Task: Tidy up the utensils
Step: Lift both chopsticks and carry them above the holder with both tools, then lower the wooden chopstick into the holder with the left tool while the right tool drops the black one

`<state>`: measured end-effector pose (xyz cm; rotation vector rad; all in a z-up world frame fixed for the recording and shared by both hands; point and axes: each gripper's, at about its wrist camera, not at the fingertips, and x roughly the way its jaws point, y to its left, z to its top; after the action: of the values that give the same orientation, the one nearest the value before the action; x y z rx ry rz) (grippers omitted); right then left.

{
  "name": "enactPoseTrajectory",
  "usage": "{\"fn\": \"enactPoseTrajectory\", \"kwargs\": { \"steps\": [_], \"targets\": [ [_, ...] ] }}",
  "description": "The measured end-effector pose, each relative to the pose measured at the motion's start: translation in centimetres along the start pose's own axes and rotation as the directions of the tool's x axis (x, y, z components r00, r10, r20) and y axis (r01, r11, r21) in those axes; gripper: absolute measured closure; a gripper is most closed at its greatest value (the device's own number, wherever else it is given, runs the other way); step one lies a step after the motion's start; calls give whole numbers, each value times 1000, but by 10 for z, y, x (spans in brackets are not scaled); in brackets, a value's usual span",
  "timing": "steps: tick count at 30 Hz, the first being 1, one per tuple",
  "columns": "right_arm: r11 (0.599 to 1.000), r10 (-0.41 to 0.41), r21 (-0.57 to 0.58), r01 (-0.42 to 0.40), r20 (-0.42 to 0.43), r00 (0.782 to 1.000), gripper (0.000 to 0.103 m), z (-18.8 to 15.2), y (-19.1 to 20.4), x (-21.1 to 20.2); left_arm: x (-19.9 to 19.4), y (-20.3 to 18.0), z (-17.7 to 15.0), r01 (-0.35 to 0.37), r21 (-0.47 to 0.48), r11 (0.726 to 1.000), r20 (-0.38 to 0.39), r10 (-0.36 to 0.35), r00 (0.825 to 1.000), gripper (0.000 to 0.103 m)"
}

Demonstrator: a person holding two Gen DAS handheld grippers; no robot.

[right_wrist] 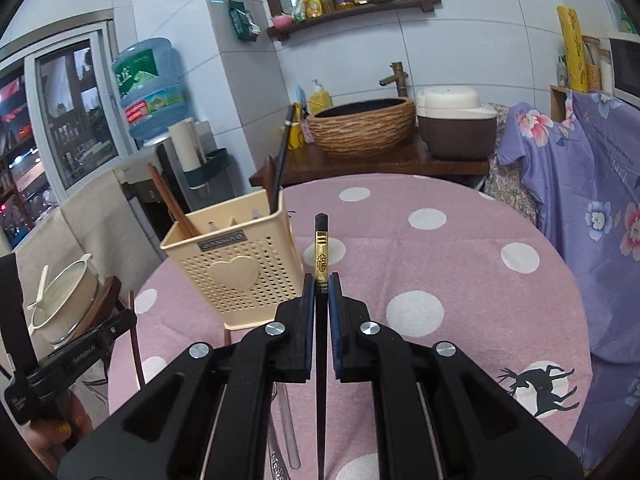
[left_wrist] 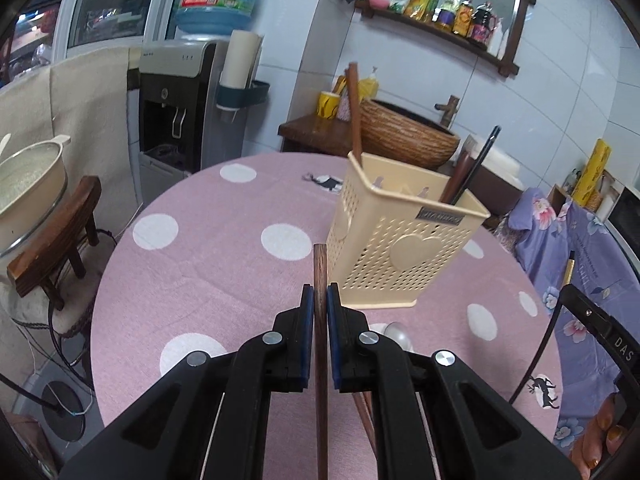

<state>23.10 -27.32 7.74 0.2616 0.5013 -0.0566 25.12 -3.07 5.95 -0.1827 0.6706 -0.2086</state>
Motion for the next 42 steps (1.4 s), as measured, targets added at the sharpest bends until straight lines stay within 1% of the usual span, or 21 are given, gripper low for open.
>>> {"fn": "enactPoseTrajectory", "kwargs": {
  "steps": [5,8,11,24,29,32,35,38,40,42],
  "targets": [
    [998,48,-32,-47,13,999,96,4,3,-17,-21,0,5,26,18,999,49,-27,998,95],
    [997,66,-40,-65,17,998,96,8,4,-22,-27,2,9,46,7,999,58,-46,997,95],
    [995,91,-39,-91,14,996,96,12,6,-24,-33,2,13,44,18,999,82,-45,996,95],
    [992,105,-77,-102,26,994,96,22,20,-28,-46,2,28,39,16,999,151,-41,988,95],
    [990,117,-78,-116,12,993,96,27,22,-25,-47,3,33,37,11,999,160,-38,986,95],
    [989,125,-85,-124,11,992,96,34,24,-26,-49,4,40,54,2,999,160,-54,986,95],
    [985,143,-99,-140,28,989,96,51,28,-30,-56,3,55,69,4,998,179,-69,981,95],
    [981,164,-114,-155,69,984,96,76,37,-36,-68,-2,82,98,6,995,214,-97,972,95],
    [980,169,-122,-156,110,979,96,97,44,-41,-73,-5,107,125,-10,992,236,-119,964,95],
    [979,187,-111,-173,136,973,96,122,52,-41,-75,-9,131,139,-28,990,262,-126,957,95]
  ]
}}
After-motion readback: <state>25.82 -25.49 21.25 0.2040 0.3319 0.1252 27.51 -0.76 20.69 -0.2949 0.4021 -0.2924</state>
